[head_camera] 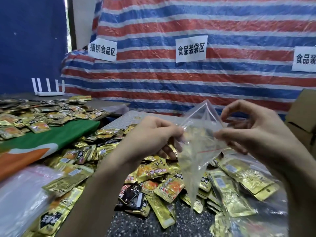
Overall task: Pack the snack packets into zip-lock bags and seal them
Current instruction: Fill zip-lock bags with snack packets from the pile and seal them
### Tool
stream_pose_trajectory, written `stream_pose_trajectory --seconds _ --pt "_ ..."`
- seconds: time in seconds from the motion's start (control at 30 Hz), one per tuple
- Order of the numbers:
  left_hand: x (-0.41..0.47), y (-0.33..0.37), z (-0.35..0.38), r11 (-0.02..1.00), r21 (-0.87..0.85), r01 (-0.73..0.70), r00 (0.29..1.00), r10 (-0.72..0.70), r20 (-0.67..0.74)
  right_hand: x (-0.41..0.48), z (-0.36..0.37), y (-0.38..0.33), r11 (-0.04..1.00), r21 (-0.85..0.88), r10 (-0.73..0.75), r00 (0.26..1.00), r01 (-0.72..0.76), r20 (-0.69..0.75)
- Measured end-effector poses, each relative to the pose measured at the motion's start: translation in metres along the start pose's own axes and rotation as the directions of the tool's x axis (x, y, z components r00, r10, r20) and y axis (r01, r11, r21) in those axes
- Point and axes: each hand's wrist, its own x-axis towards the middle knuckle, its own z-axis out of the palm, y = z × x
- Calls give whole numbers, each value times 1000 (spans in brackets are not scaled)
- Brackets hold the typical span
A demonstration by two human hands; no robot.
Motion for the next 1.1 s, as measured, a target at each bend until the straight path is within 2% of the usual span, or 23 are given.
stream_pose_trajectory --seconds 0.1,0.2,0.33,0.43,0.5,0.77,0.83,0.9,1.0,1.1 --pt "2 -2 -9 998 -44 41 995 -45 -87 -5 -5 -1 956 -189 -204 972 223 114" --pt "4 -4 -15 989 -130 70 982 -92 -167 -8 -5 -2 913 -280 -235 942 298 238" --pt "7 -5 -14 980 -177 93 971 -128 -200 -9 0 -3 897 -323 -208 932 303 295" --pt "8 -5 -12 975 -204 88 967 -132 -216 -6 4 -1 848 -466 -54 915 254 401" --pt "10 -6 -13 972 -218 83 967 -131 -217 -7 5 -1 844 -497 46 897 201 440" --pt "28 -28 -20 980 -197 28 969 -75 -236 -3 -1 1 870 -446 -44 934 211 356" --pt "39 -47 -20 995 -84 47 967 -66 -247 -3 -2 3 872 -443 -47 936 208 348" --pt "50 -74 -17 972 211 102 970 -51 -236 -3 -2 4 864 -463 -30 937 199 348" --pt "65 -120 -8 746 629 218 976 -160 -148 -3 -3 4 840 -507 -5 938 193 348" --pt "71 -157 2 580 780 233 956 -283 -75 -4 -2 2 824 -532 17 930 194 366"
